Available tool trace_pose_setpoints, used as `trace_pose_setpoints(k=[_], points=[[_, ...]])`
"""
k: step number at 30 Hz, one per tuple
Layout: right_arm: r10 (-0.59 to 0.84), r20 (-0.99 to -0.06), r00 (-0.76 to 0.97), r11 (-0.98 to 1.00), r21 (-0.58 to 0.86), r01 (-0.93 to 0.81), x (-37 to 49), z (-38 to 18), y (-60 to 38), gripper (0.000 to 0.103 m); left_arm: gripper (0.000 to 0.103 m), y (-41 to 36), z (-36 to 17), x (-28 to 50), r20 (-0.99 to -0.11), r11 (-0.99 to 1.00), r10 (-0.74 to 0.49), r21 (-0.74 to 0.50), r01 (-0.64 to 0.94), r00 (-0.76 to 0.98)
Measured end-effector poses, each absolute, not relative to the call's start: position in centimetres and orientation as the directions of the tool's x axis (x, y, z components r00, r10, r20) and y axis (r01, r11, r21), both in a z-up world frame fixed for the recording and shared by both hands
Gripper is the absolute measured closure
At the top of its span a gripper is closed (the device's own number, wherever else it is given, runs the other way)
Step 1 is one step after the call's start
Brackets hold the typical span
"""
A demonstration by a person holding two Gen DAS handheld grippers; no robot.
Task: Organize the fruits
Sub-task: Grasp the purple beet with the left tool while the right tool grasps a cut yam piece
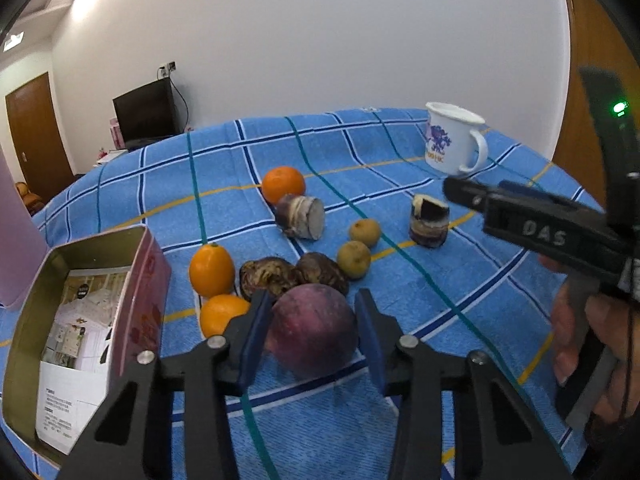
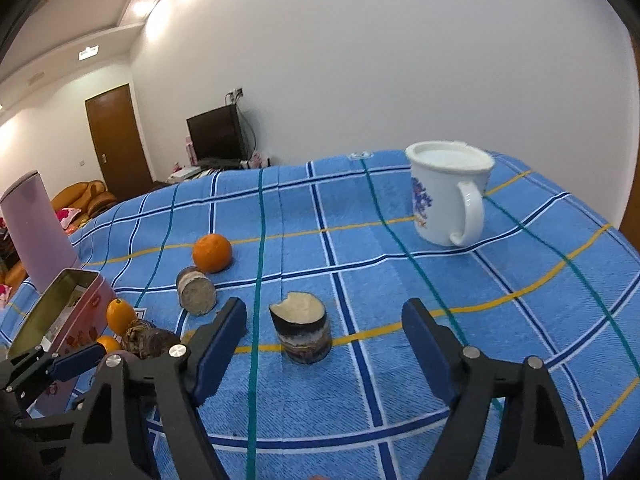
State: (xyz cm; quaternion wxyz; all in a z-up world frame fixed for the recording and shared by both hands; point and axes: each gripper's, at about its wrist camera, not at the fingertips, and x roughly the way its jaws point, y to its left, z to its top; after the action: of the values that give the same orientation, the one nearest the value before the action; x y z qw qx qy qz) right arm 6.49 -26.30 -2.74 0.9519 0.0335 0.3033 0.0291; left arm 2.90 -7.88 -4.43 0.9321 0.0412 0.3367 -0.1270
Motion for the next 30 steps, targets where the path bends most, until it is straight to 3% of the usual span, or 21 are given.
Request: trace_pose_setpoints(k=[1,2,3,9,11,12,14,15,17,19,24,28,30], points=[[0.085,-0.586,0.806,0.996,0.081,-0.045,6.8,-2.9,-26.2,0.022,0.076,-7.6,-4.1,2.7,-0.616,0.967,-0.207,-0.011,0.255,0.76],[0.097,-0.595,0.798,0.995,0.083,-0.059,7.1,-3.0,-26.0,0.022,0.1,-7.4,-3.7,2.7,-0.601,0.968,-0.207,-0.009,0.252,0.772],[0.111,-0.606,0.788,0.994,0.082,-0.078,7.4,-3.2,-25.7,0.022,0.1,-7.1,-3.3,2.7,-0.586,0.968,-0.211,-0.013,0.252,0.782],[0.123,-0.682,0.721,0.992,0.083,-0.091,9.3,-4.5,-25.0,0.022,0.096,-6.7,-3.5,2.9,-0.593,0.967,-0.219,-0.023,0.255,0.775],[0.125,-0.705,0.699,0.992,0.088,-0.088,9.9,-5.0,-25.0,0.022,0.089,-7.0,-3.6,2.6,-0.593,0.963,-0.227,-0.02,0.268,0.773],[0.12,-0.72,0.684,0.993,0.088,-0.081,10.2,-5.3,-25.0,0.023,0.076,-7.1,-3.6,2.5,-0.594,0.962,-0.226,-0.013,0.272,0.772],[0.143,-0.748,0.648,0.99,0.118,-0.082,10.9,-6.0,-25.2,0.035,0.034,-7.4,-3.8,2.5,-0.606,0.964,-0.215,-0.006,0.265,0.766],[0.155,-0.761,0.63,0.988,0.136,-0.078,11.3,-6.3,-25.5,0.038,0.028,-7.4,-3.8,2.5,-0.606,0.965,-0.214,-0.011,0.261,0.766],[0.176,-0.76,0.626,0.983,0.171,-0.069,11.4,-6.5,-26.0,0.055,0.027,-7.2,-3.8,2.4,-0.601,0.965,-0.223,-0.024,0.262,0.768],[0.195,-0.749,0.633,0.979,0.187,-0.081,11.2,-6.4,-26.0,0.06,0.027,-7.3,-4.0,2.7,-0.615,0.963,-0.227,-0.029,0.266,0.755],[0.204,-0.746,0.634,0.978,0.188,-0.094,11.1,-6.2,-25.9,0.061,0.028,-7.7,-4.6,3.2,-0.652,0.957,-0.241,-0.035,0.288,0.719],[0.212,-0.744,0.634,0.976,0.196,-0.096,11.1,-6.2,-26.0,0.062,0.047,-7.6,-5.3,4.2,-0.696,0.955,-0.25,-0.065,0.288,0.673],[0.216,-0.735,0.643,0.975,0.196,-0.103,10.9,-6.0,-26.0,0.062,0.048,-7.8,-5.5,4.3,-0.705,0.957,-0.242,-0.059,0.285,0.667]])
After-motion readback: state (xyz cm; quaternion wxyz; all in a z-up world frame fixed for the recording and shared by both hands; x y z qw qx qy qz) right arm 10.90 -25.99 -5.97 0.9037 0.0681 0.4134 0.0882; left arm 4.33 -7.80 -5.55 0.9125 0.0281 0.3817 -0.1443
